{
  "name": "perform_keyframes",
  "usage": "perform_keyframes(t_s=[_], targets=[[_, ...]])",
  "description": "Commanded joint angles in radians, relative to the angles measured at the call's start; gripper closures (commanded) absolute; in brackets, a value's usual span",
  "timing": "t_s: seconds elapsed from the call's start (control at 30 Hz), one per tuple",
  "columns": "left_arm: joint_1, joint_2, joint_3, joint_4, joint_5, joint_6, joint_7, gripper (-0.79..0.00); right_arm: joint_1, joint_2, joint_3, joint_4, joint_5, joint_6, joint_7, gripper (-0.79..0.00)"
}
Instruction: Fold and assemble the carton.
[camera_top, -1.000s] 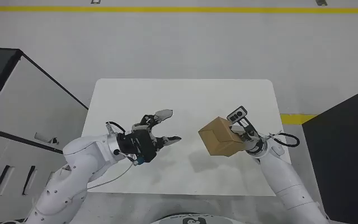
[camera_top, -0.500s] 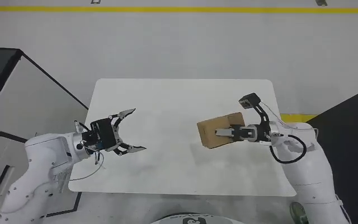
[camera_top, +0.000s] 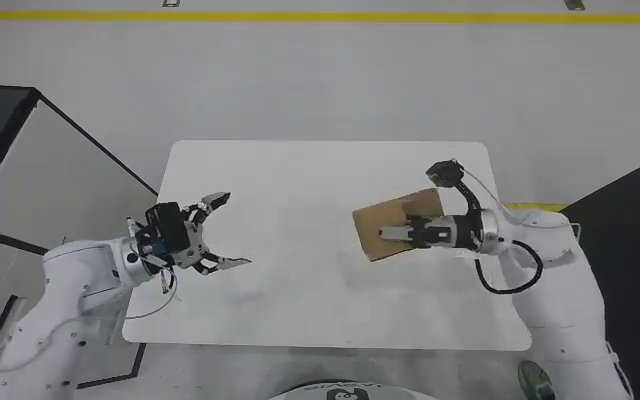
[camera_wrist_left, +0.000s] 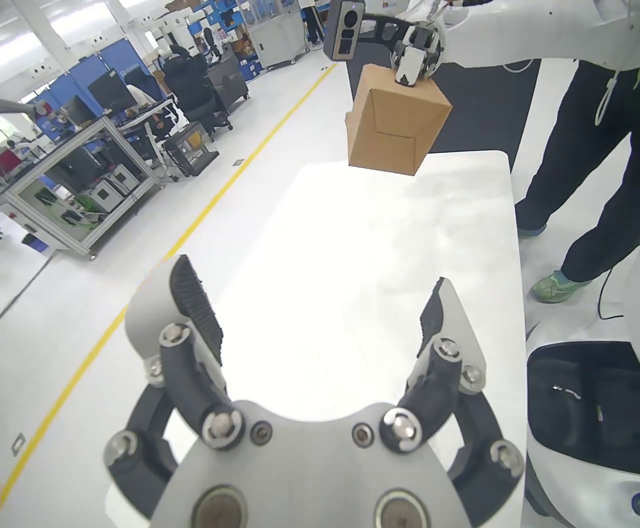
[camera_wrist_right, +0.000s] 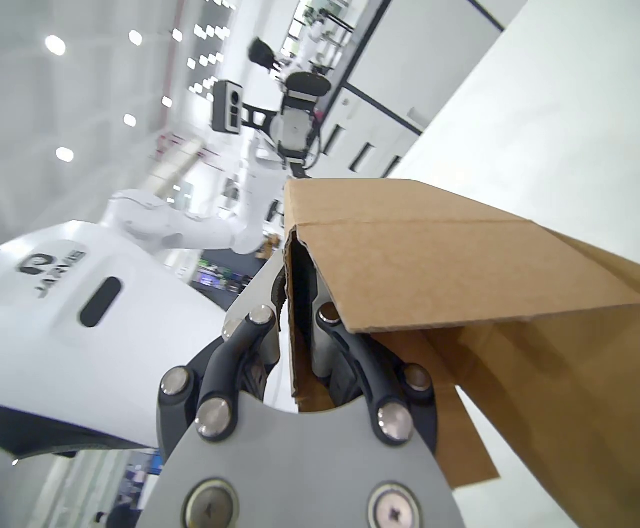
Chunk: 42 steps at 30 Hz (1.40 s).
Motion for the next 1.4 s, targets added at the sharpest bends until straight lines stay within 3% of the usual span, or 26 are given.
perform_keyframes(t_s=[0.0,0.07,0.2,0.6,0.73,0.97,1.1,1.2,1.37], targets=[[-0.001,0.020,-0.010,0.018,-0.035,0.000,-0.008,-0.785,0.026,0.004,-0.014,-0.047,-0.139,-0.003,-0.002,0.000],[0.003,0.040,-0.010,0.026,-0.073,0.000,-0.011,-0.785,0.060,0.008,-0.039,-0.094,-0.276,-0.005,0.003,0.000],[0.004,0.044,-0.009,0.026,-0.078,0.000,-0.011,-0.785,0.120,0.007,-0.127,-0.157,-0.466,-0.012,-0.018,0.000],[0.004,0.044,-0.009,0.026,-0.078,0.000,-0.011,-0.785,0.119,0.007,-0.128,-0.159,-0.471,-0.012,-0.022,0.000],[0.004,0.044,-0.009,0.026,-0.078,0.000,-0.011,-0.785,0.165,0.015,-0.167,-0.170,-0.610,-0.064,0.035,0.000],[0.004,0.044,-0.009,0.026,-0.078,0.000,-0.011,-0.785,0.312,0.050,-0.432,-0.126,-0.893,-0.114,-0.013,0.000],[0.004,0.044,-0.009,0.026,-0.078,0.000,-0.011,-0.785,0.389,0.073,-0.585,-0.052,-0.978,-0.176,-0.075,0.000],[0.004,0.044,-0.009,0.026,-0.078,0.000,-0.011,-0.785,0.441,0.087,-0.655,-0.002,-0.973,-0.224,-0.123,0.000],[0.004,0.044,-0.009,0.026,-0.078,0.000,-0.011,-0.785,0.447,0.088,-0.661,0.002,-0.973,-0.228,-0.127,0.000]])
